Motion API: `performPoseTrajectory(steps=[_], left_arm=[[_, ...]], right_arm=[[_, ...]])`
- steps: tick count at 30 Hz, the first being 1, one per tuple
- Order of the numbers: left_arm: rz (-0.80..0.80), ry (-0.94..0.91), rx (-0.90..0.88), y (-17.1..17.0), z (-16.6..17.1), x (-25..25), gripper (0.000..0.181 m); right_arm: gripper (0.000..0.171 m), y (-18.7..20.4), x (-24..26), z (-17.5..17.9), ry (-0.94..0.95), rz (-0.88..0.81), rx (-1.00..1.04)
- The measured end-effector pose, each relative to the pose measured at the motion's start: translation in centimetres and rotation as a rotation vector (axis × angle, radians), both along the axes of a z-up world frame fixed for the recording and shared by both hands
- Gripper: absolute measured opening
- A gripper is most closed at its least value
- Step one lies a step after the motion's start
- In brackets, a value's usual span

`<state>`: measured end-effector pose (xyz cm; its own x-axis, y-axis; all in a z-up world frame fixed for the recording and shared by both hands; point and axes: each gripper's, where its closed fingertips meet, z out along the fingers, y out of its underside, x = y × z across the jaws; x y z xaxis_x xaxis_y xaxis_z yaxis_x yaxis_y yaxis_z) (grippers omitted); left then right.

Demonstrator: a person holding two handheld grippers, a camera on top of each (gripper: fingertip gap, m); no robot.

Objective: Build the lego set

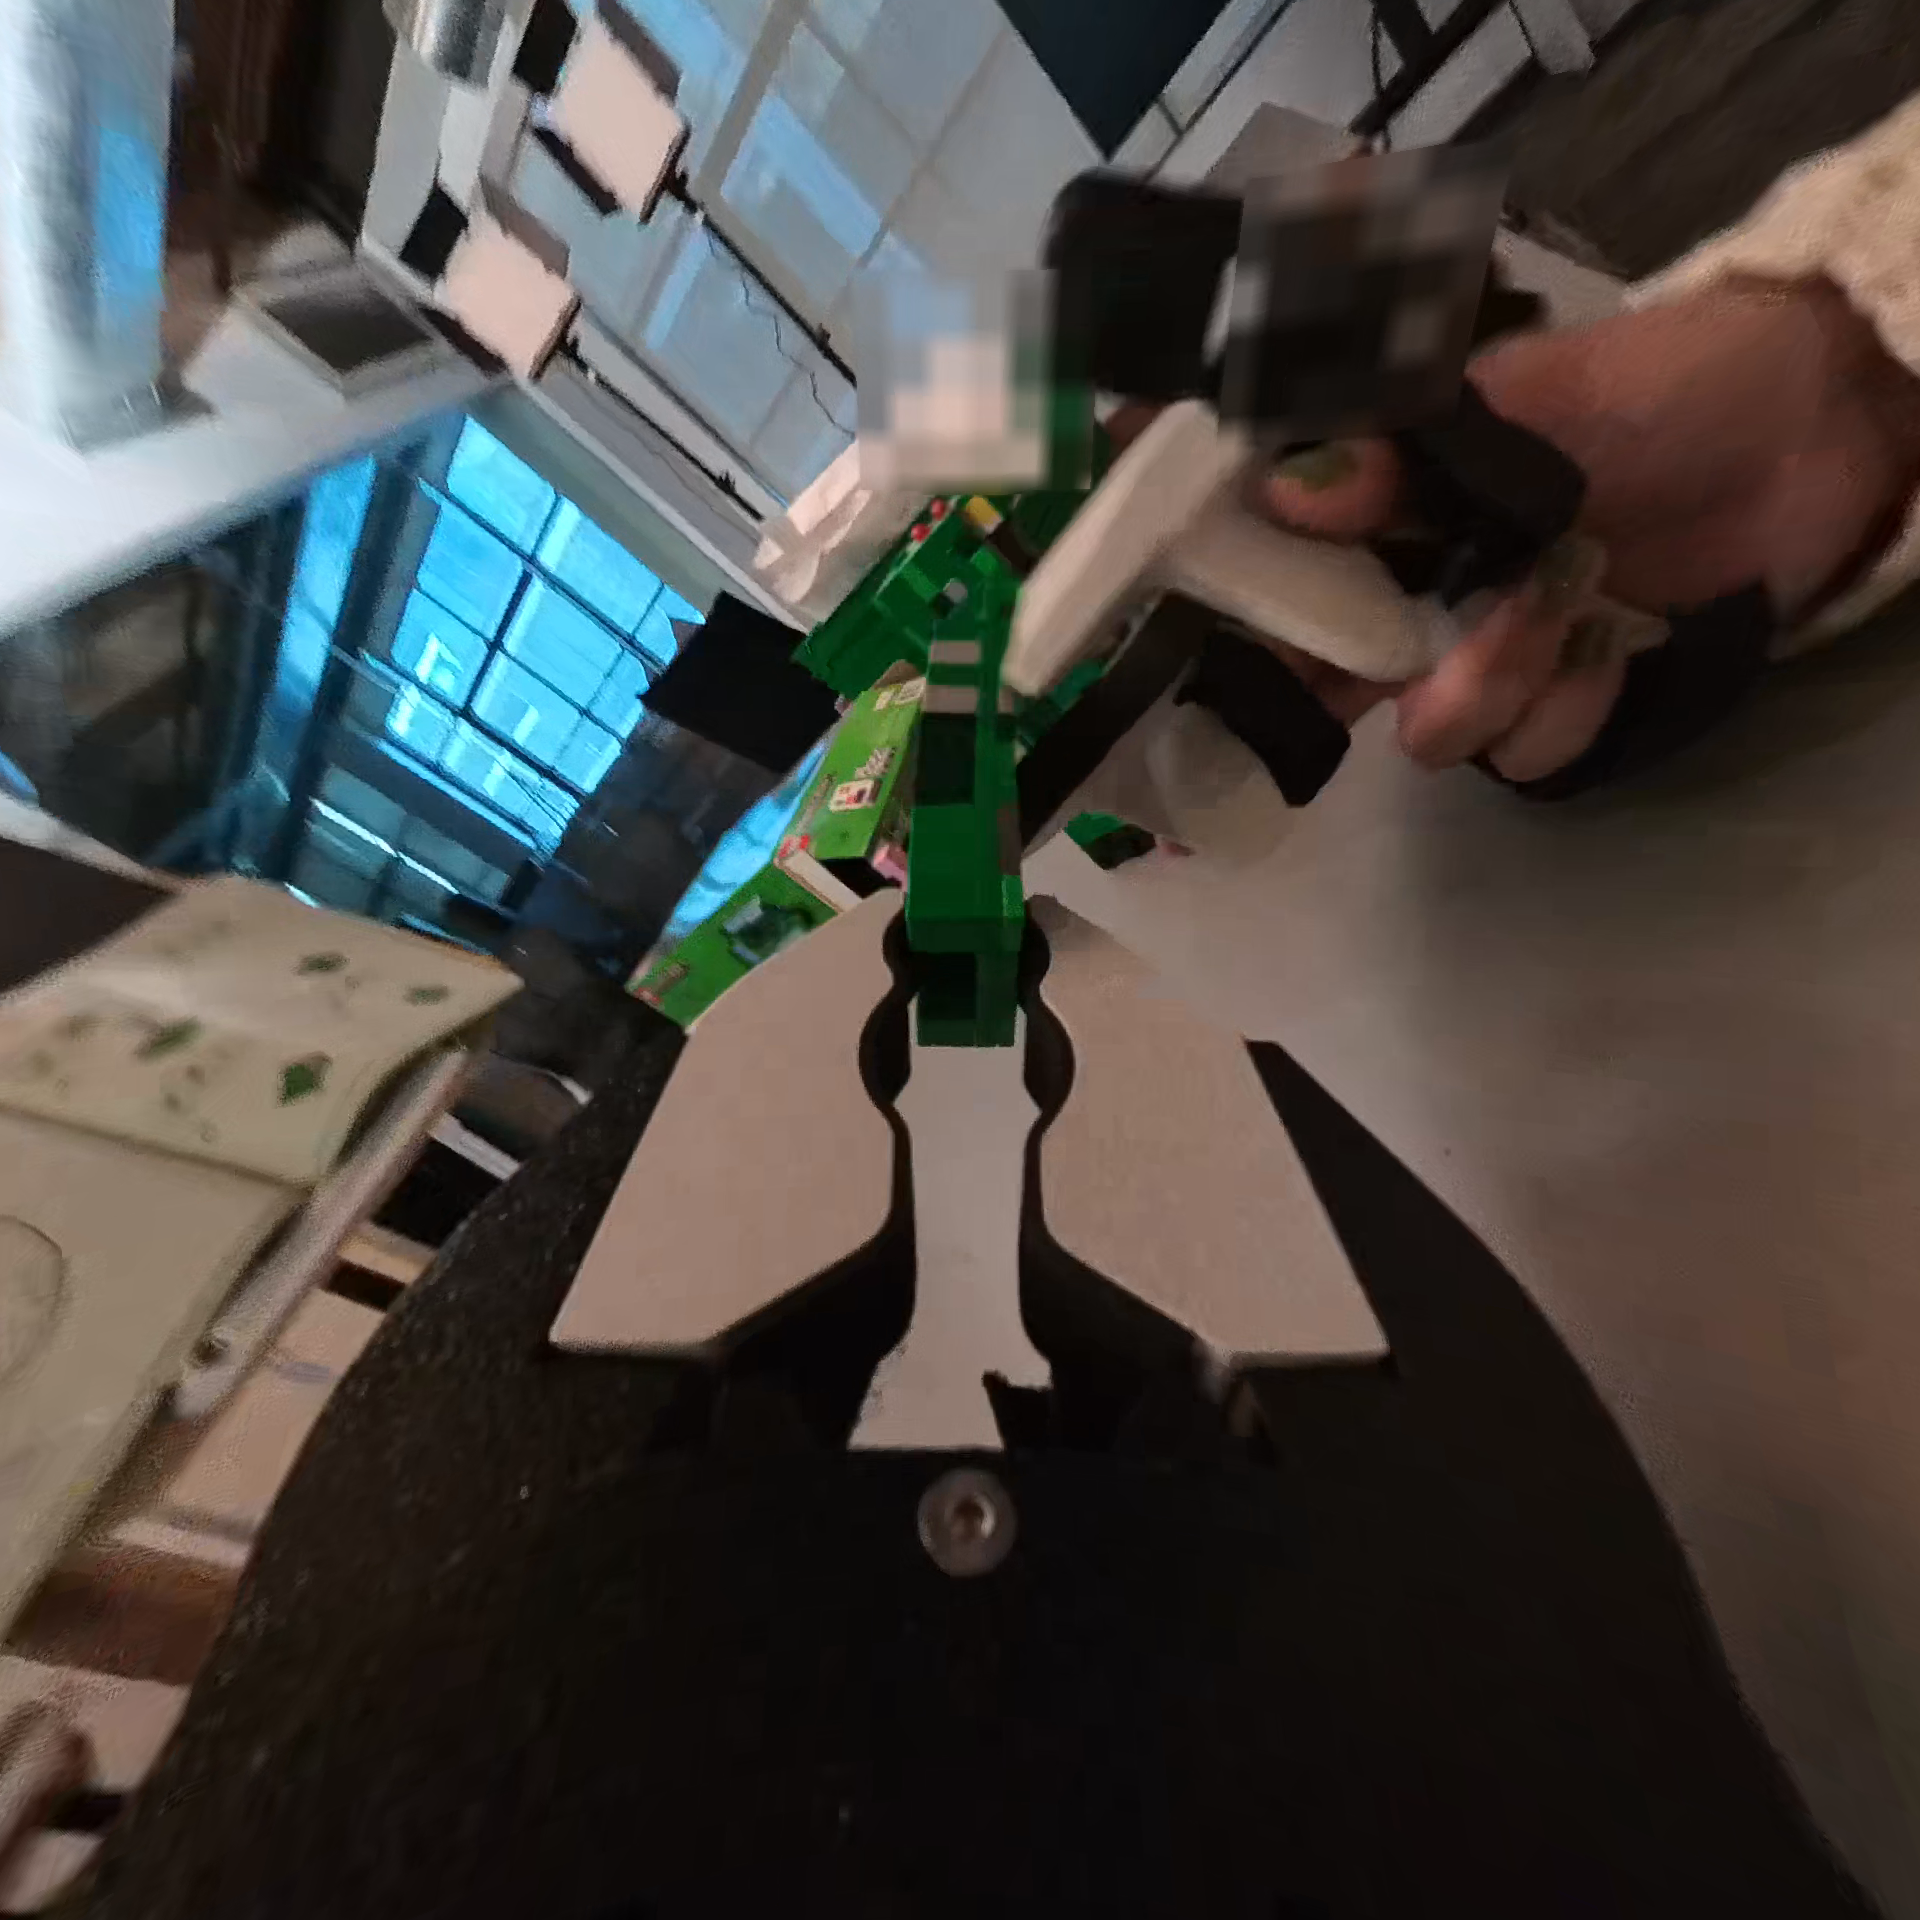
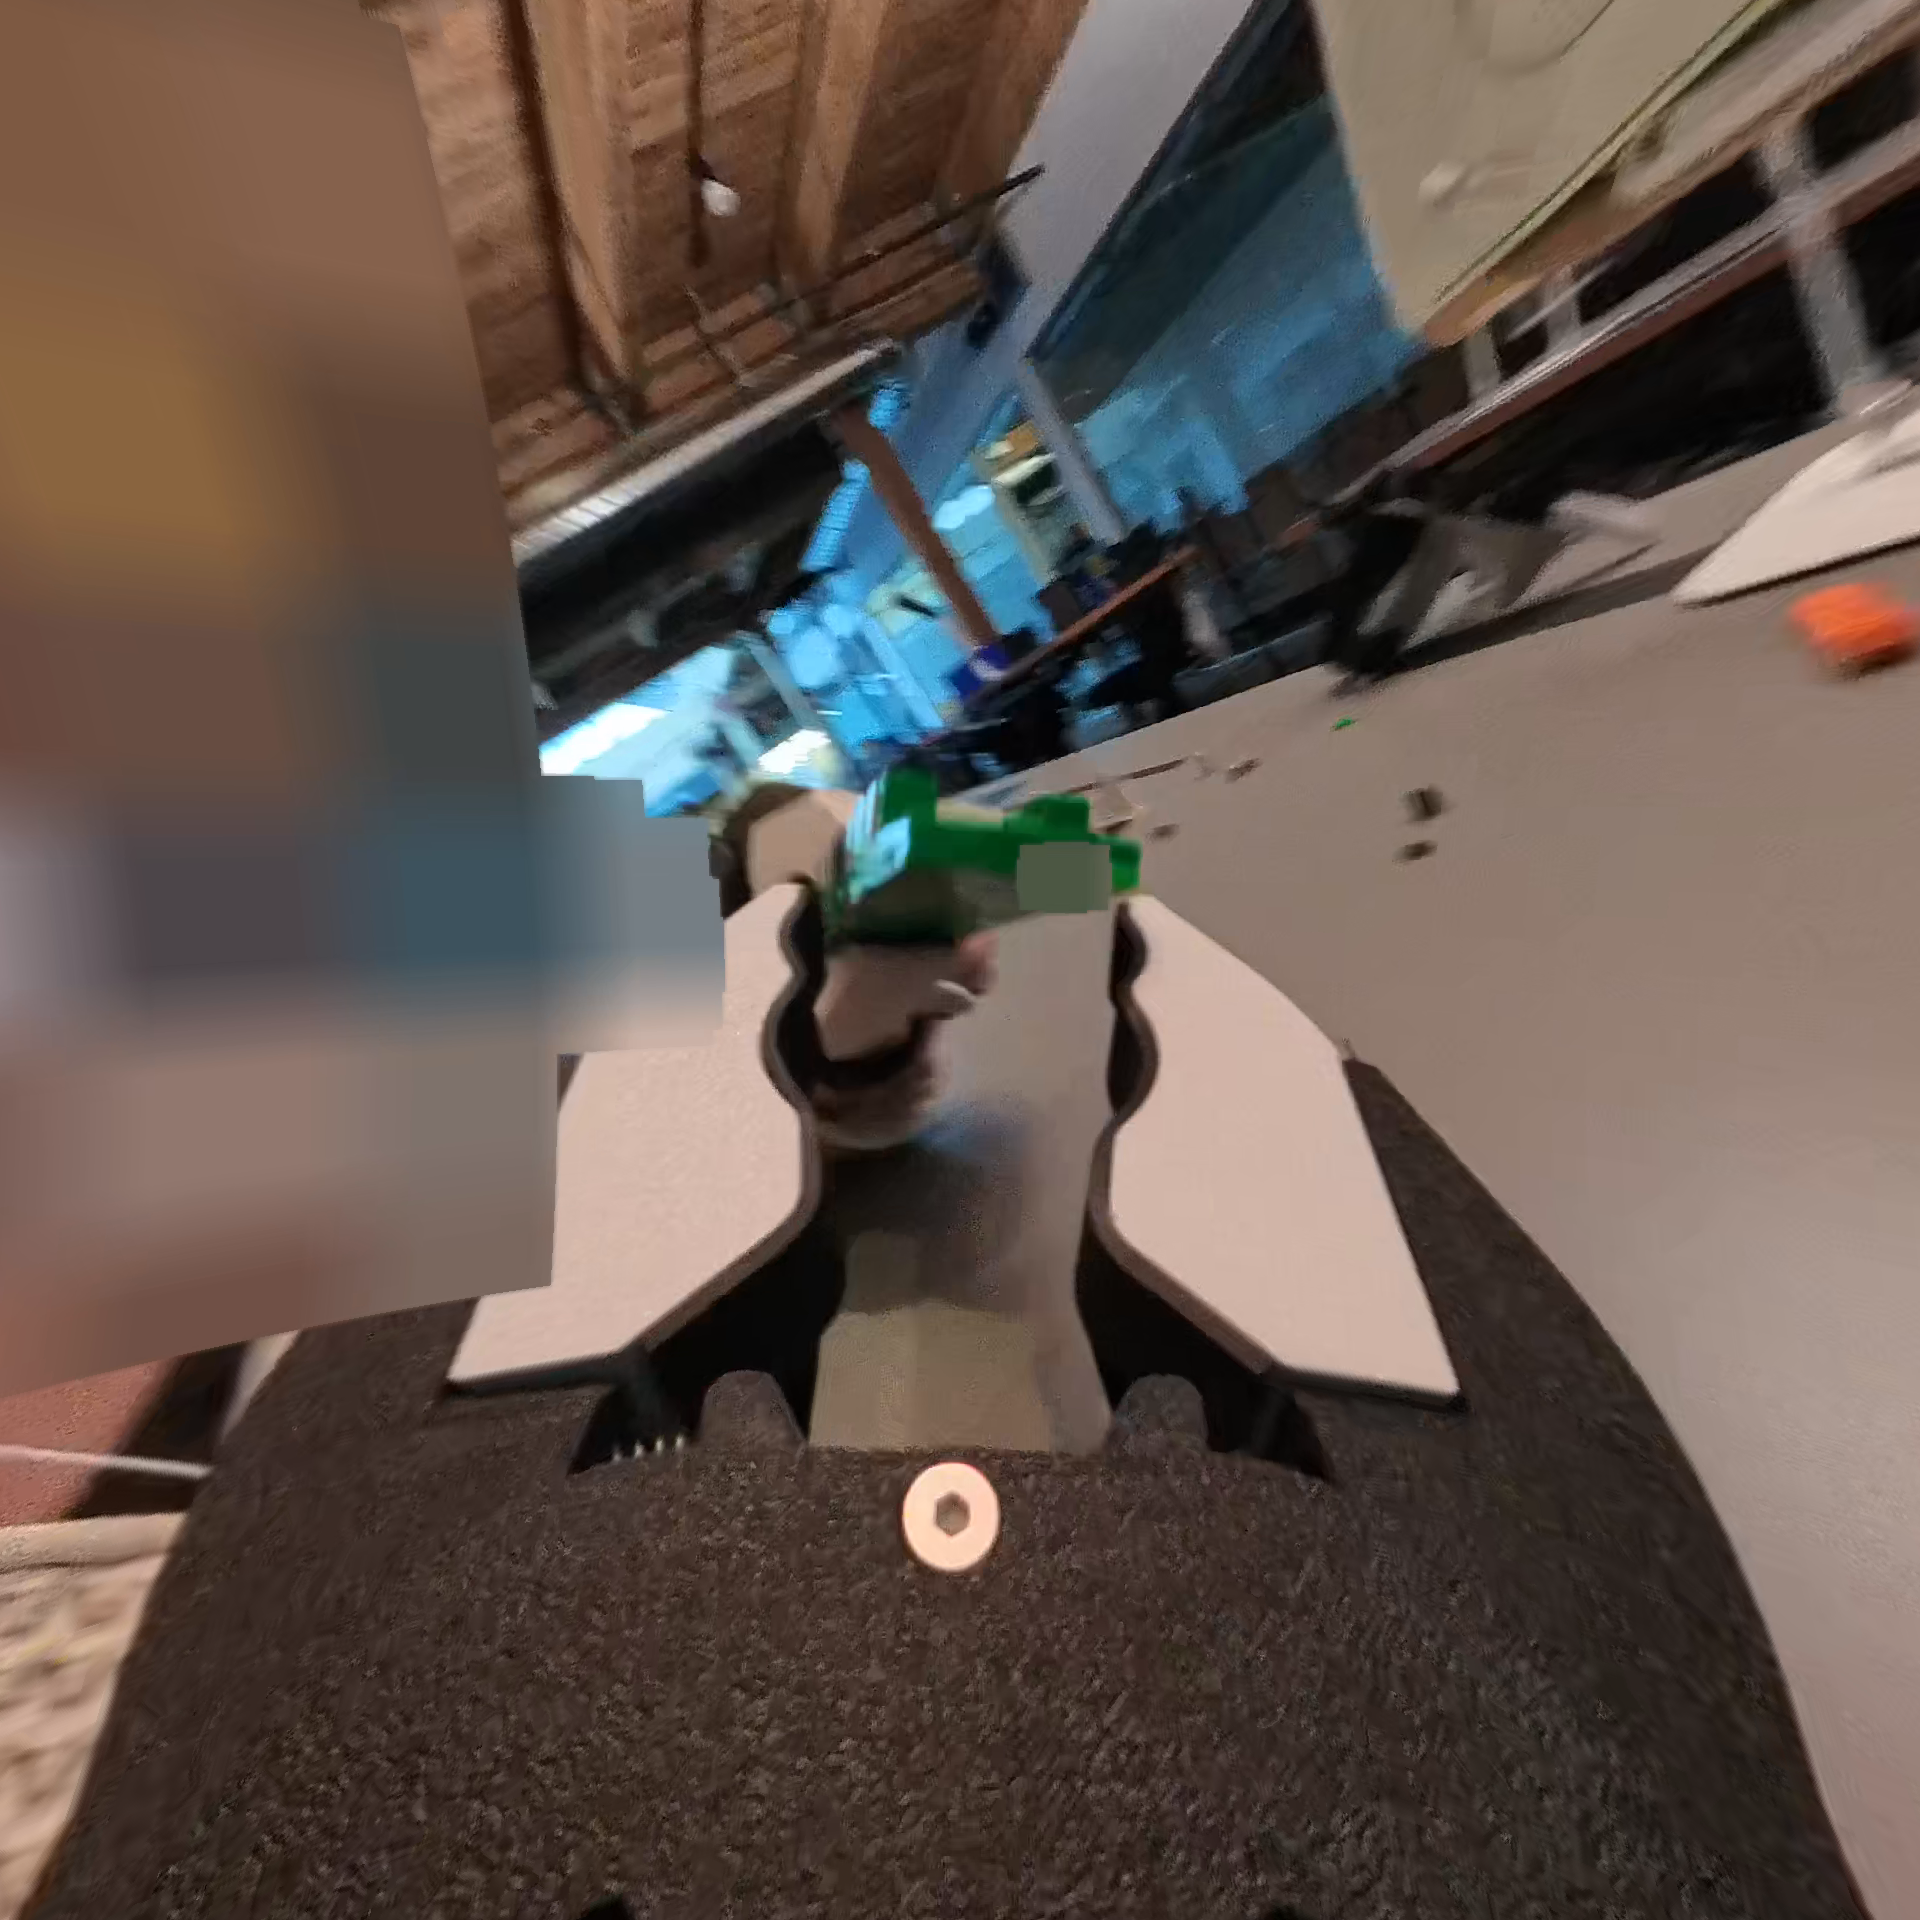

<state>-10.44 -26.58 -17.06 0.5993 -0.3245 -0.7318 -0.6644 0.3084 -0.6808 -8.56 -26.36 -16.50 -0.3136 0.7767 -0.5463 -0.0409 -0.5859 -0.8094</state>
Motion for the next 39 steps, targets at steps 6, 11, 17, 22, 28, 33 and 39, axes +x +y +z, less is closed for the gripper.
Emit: performPoseTrajectory(steps=[6, 11, 17, 22, 28, 33, 39], left_arm=[[0.022, -0.383, -0.379, 1.1, -0.1, -1.3, 0.016], [0.029, -0.535, -0.664, 0.8, -1.9, -0.9, 0.016], [-0.023, -0.624, -0.814, 0.2, -2.8, -0.2, 0.015], [-0.054, -0.602, -0.841, -0.3, -3.3, 0.6, 0.016], [-0.132, -0.61, -0.769, -0.6, -1.9, 1.6, 0.062], [-0.125, -0.589, -0.608, 0.0, -1.2, 1.0, 0.069], [-0.219, -0.497, -0.543, 2.7, -0.7, 3.4, 0.063]], right_arm=[[0.071, 1.0, 0.9, -0.1, -0.146, -0.461, 1.036], [0.065, -0.1, -1.1, -0.3, -0.213, -0.512, 1.843], [0.054, 0.2, -2.6, -2.5, -0.288, -0.46, 2.149], [0.037, 0.4, -2.7, -2.8, -0.308, -0.514, 2.137], [0.037, 1.1, -0.9, -2.6, -0.324, -0.514, 1.945], [0.037, 3.0, 4.0, -0.5, -0.281, -0.573, 1.56], [0.036, 8.3, 11.4, 1.9, -0.245, -0.796, 1.129]])
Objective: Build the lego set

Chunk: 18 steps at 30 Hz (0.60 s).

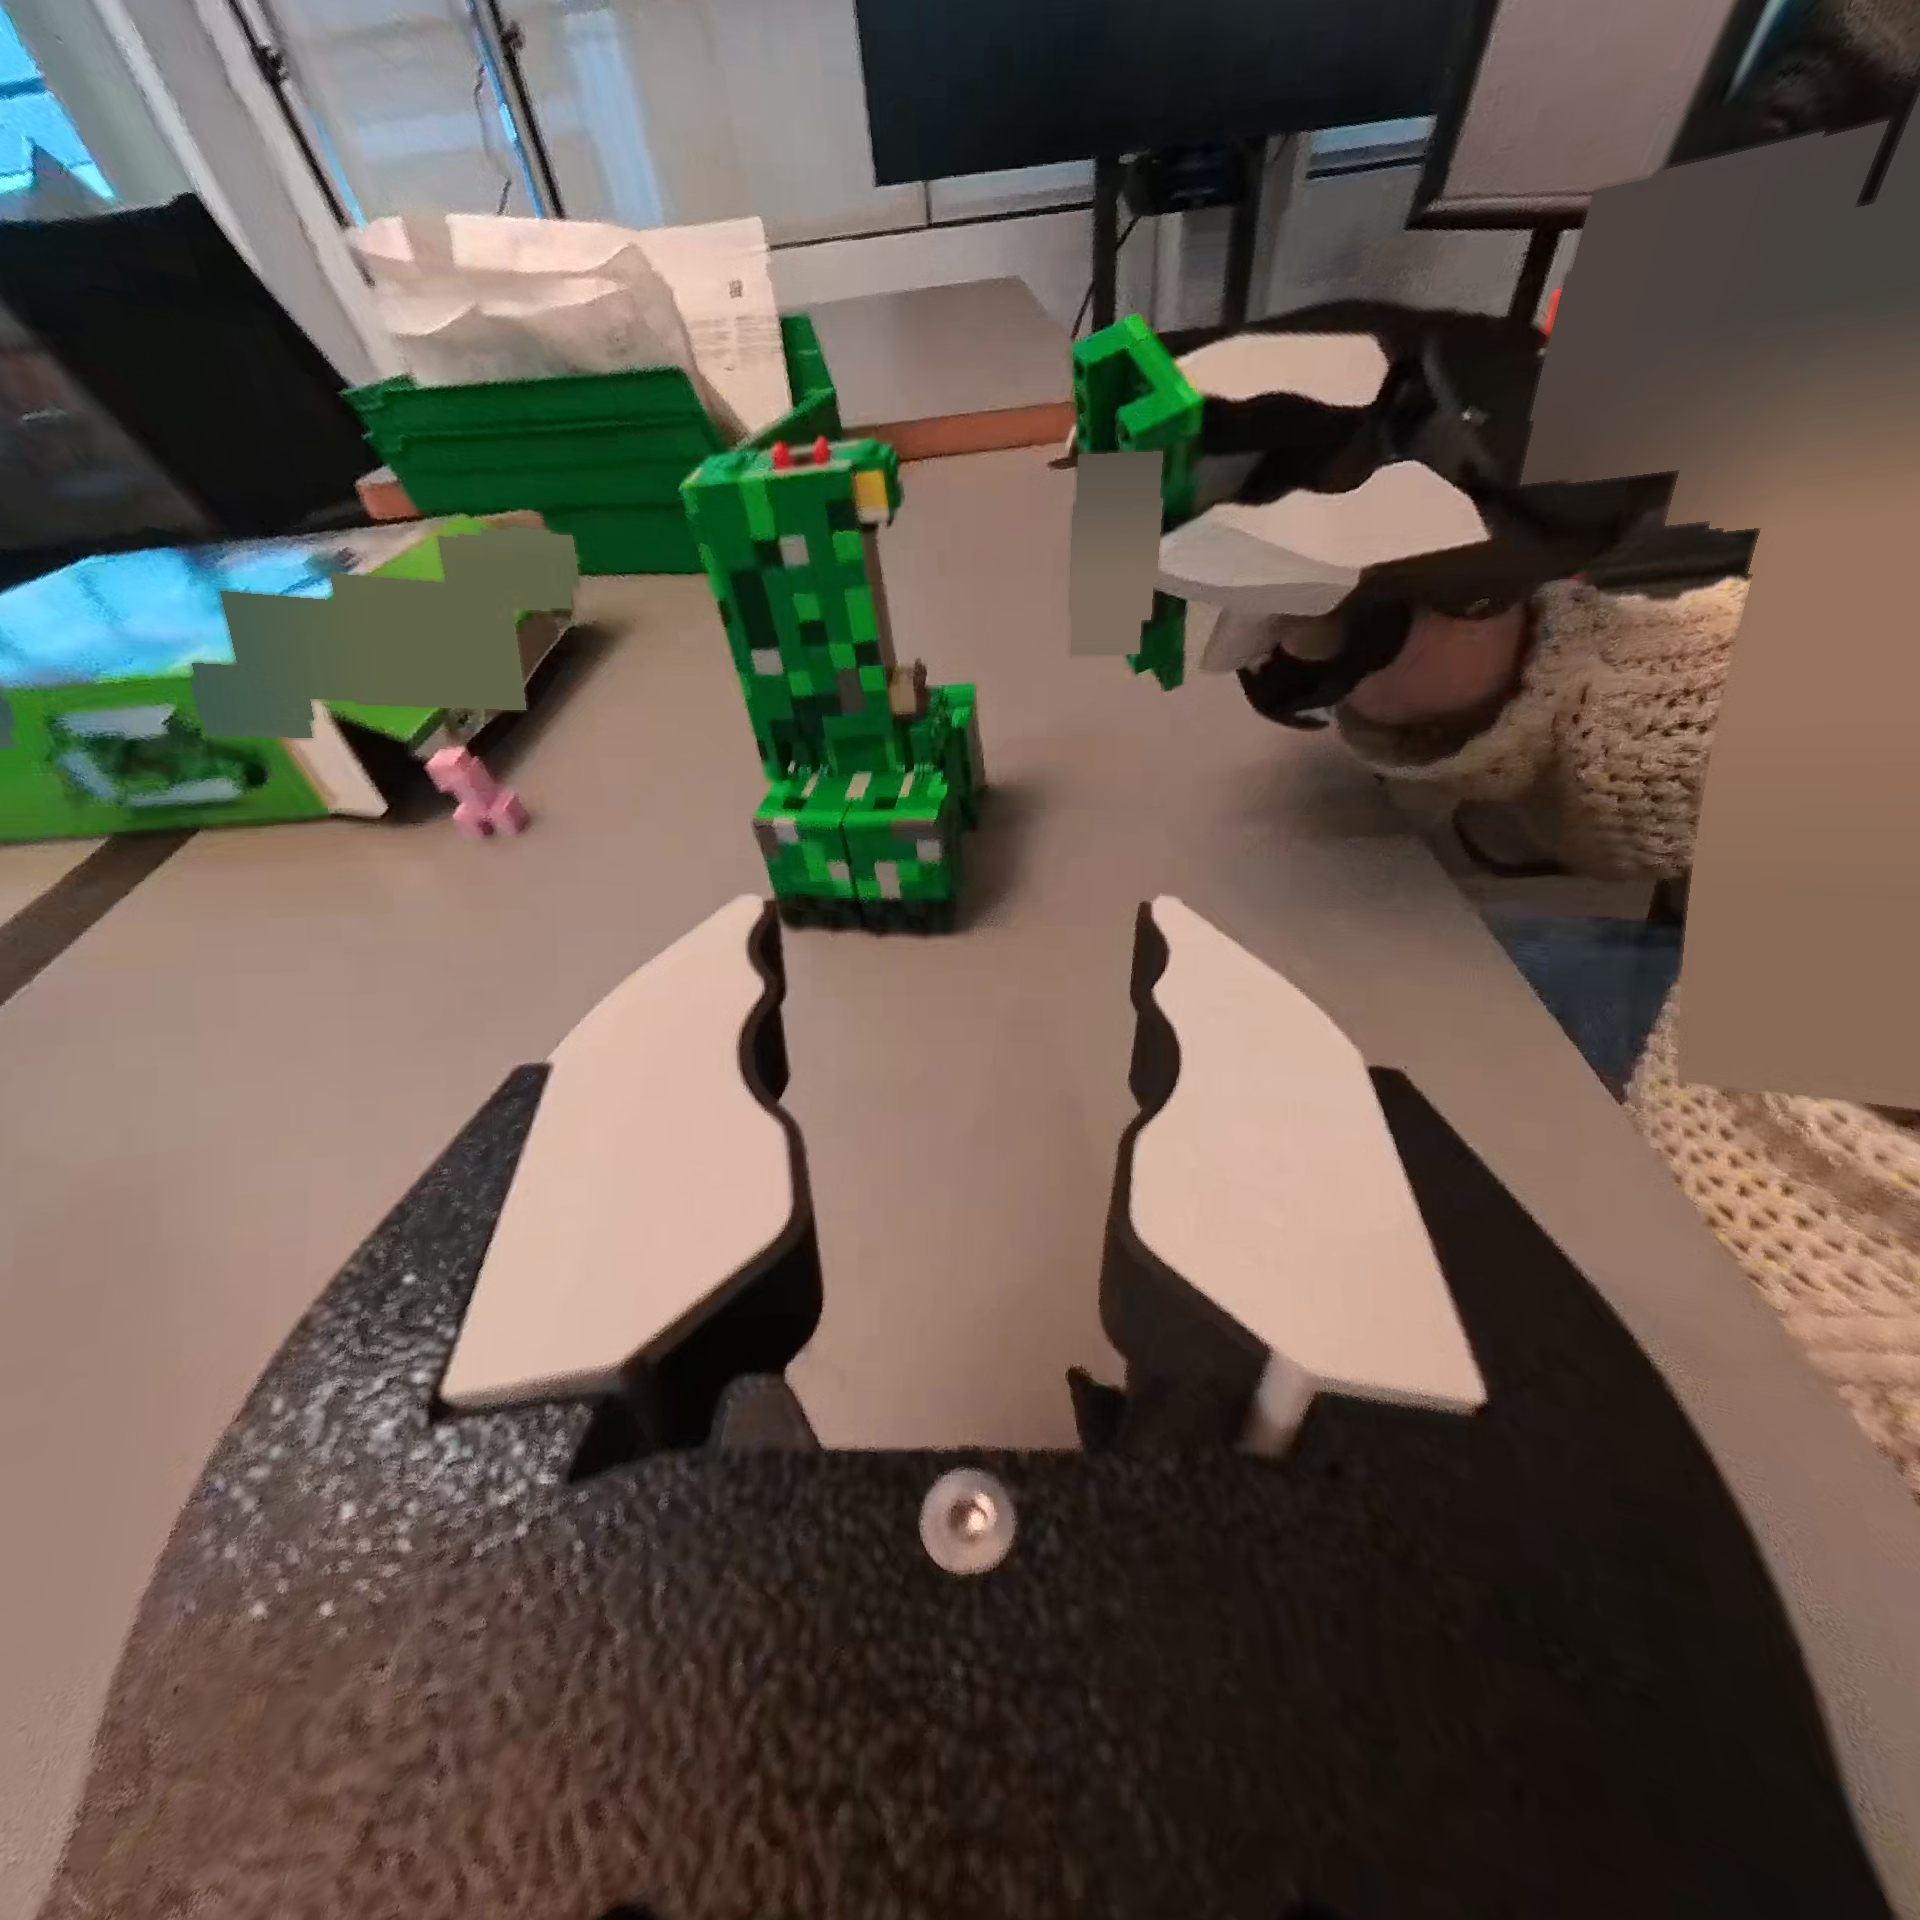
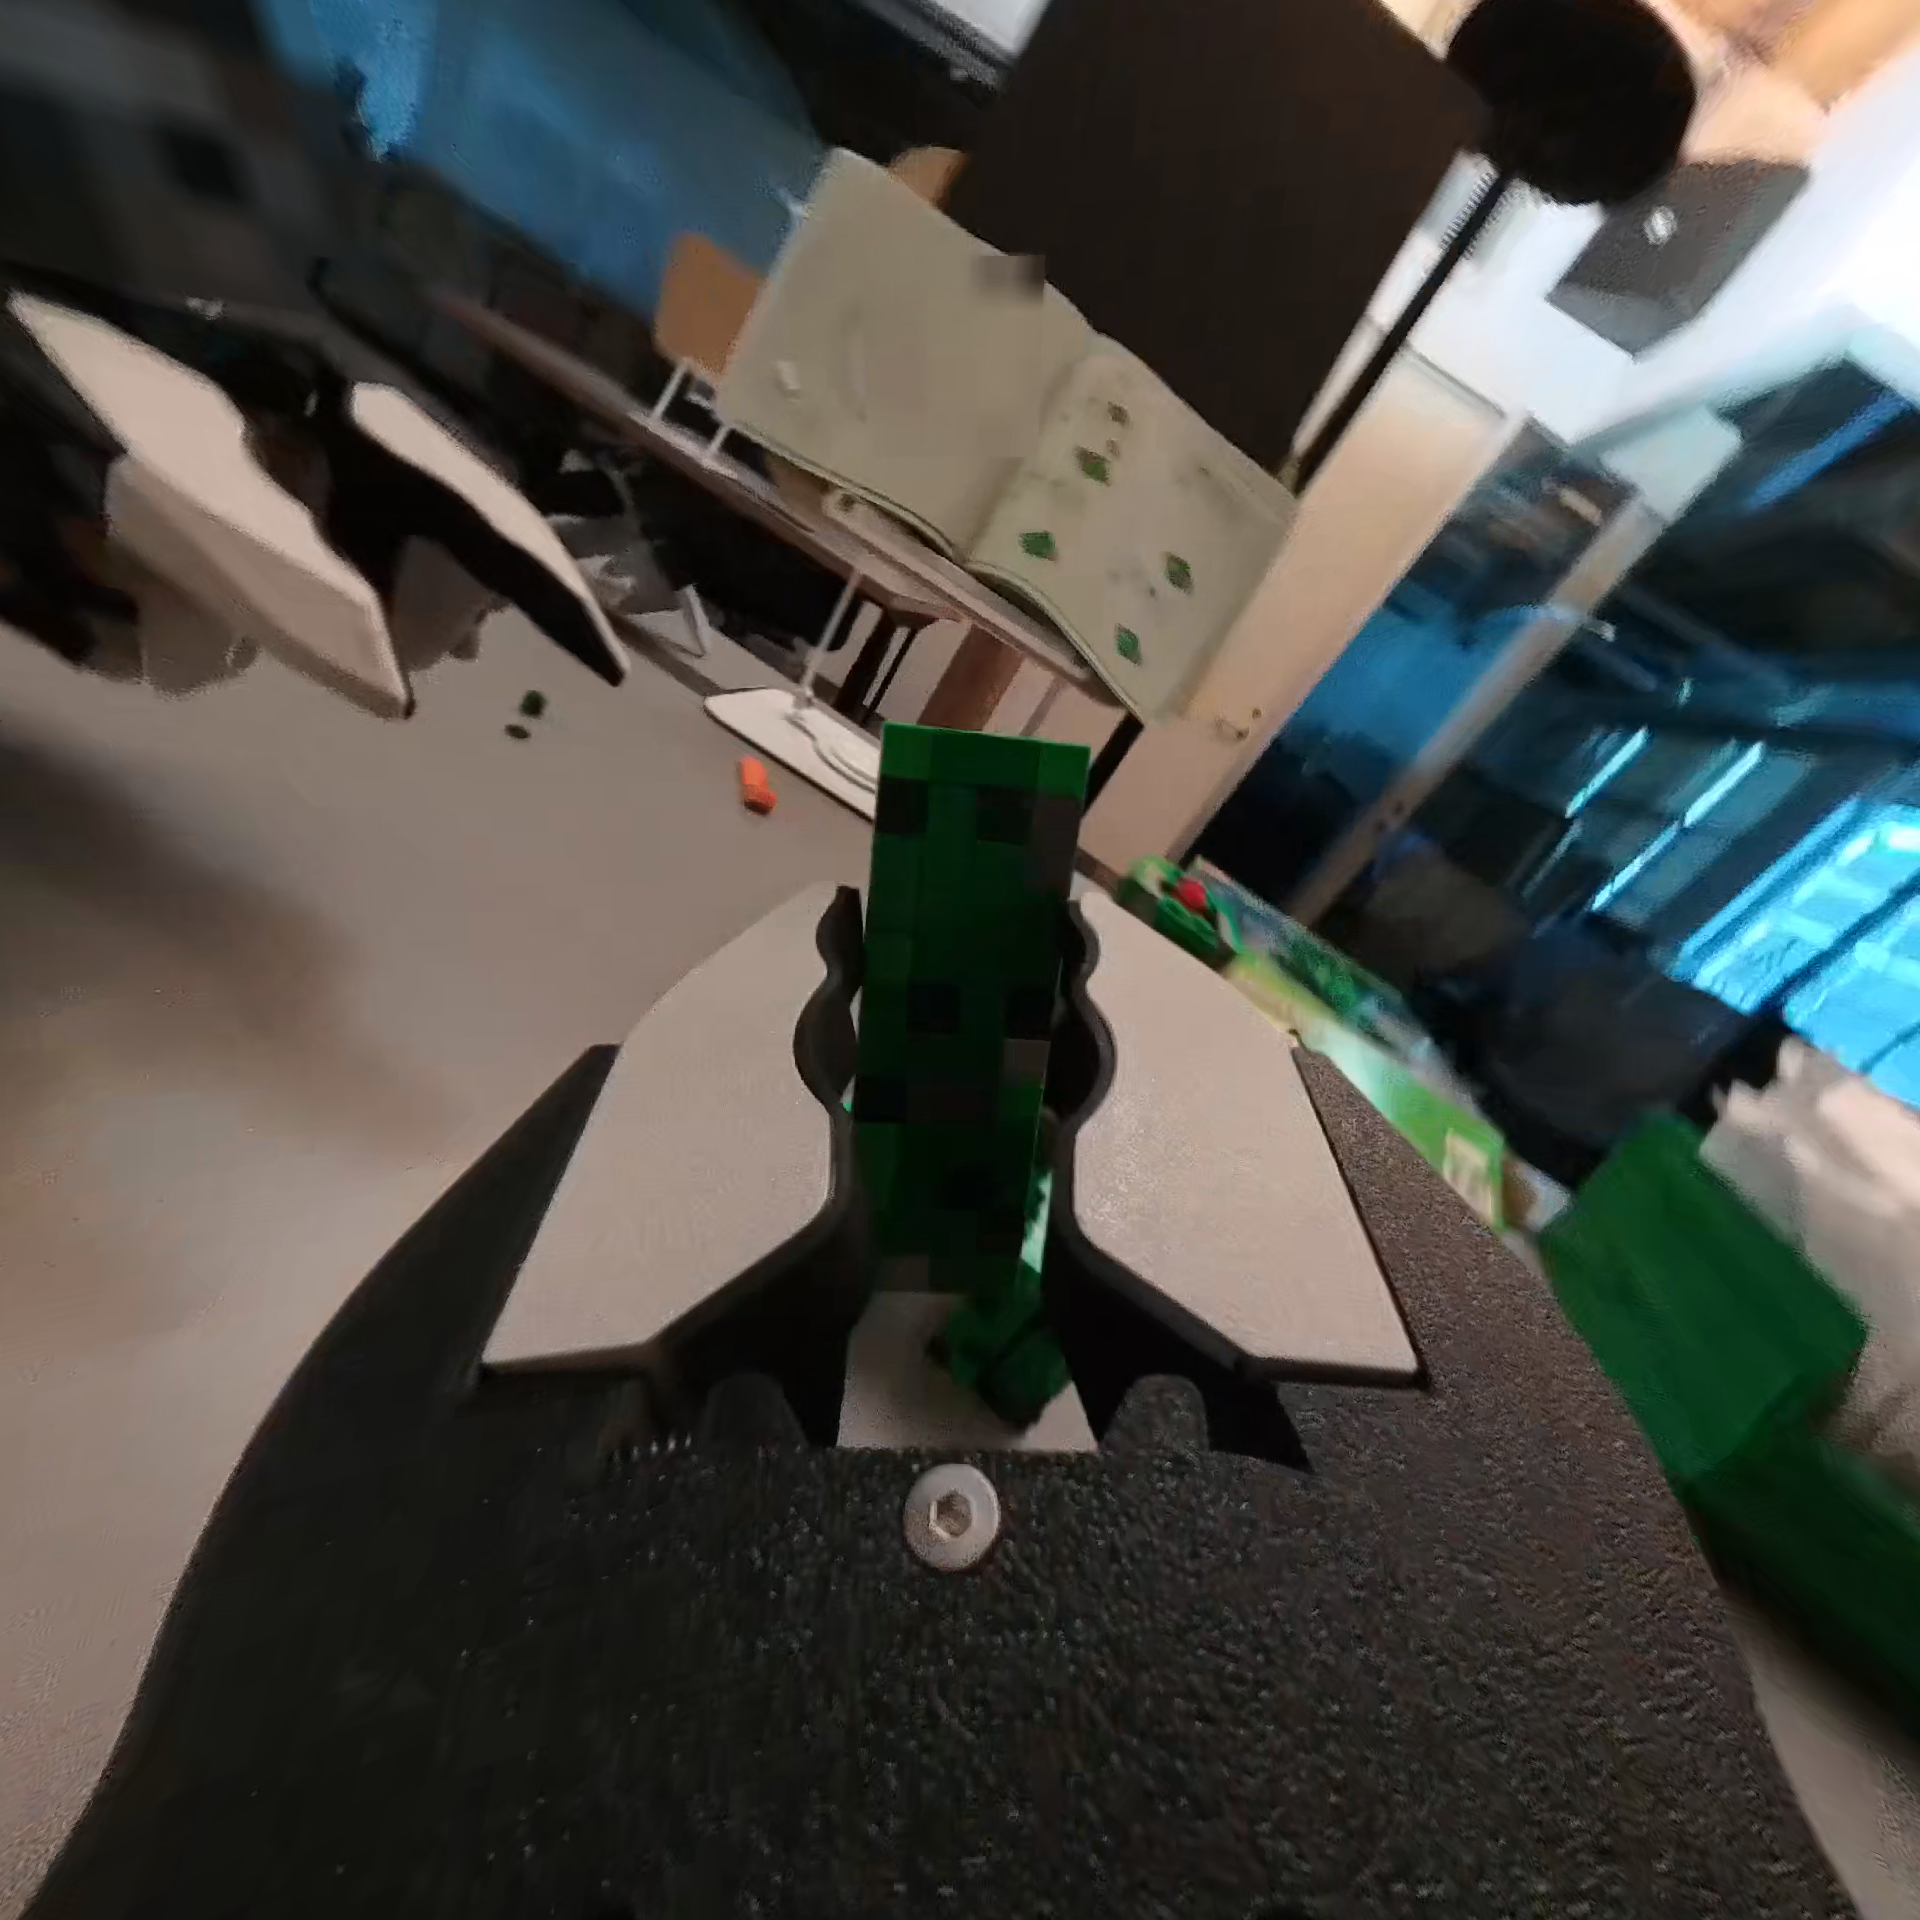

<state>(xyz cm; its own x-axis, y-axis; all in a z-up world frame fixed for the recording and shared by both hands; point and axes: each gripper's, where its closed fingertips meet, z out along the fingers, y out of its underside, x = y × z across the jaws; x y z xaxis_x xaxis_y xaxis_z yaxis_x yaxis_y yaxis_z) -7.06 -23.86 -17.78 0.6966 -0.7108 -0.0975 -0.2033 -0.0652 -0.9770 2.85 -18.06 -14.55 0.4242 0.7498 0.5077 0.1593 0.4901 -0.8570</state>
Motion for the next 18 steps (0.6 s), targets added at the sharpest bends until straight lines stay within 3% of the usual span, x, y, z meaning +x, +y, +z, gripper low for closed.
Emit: performPoseTrajectory(steps=[4, 10, 18], left_arm=[[-0.057, 0.068, -0.023, 4.6, -0.5, 2.6, 0.076], [-0.121, 0.146, -0.257, 10.0, -5.0, 5.2, 0.104], [-0.134, 0.213, -0.338, 11.0, -7.3, 7.2, 0.105]], right_arm=[[0.037, 3.0, 2.4, 0.1, 0.147, -0.025, -0.191], [0.037, 5.4, 4.3, -0.3, 0.266, -0.02, -0.256], [0.037, 5.9, 4.0, -1.4, 0.249, 0.045, -0.318]])
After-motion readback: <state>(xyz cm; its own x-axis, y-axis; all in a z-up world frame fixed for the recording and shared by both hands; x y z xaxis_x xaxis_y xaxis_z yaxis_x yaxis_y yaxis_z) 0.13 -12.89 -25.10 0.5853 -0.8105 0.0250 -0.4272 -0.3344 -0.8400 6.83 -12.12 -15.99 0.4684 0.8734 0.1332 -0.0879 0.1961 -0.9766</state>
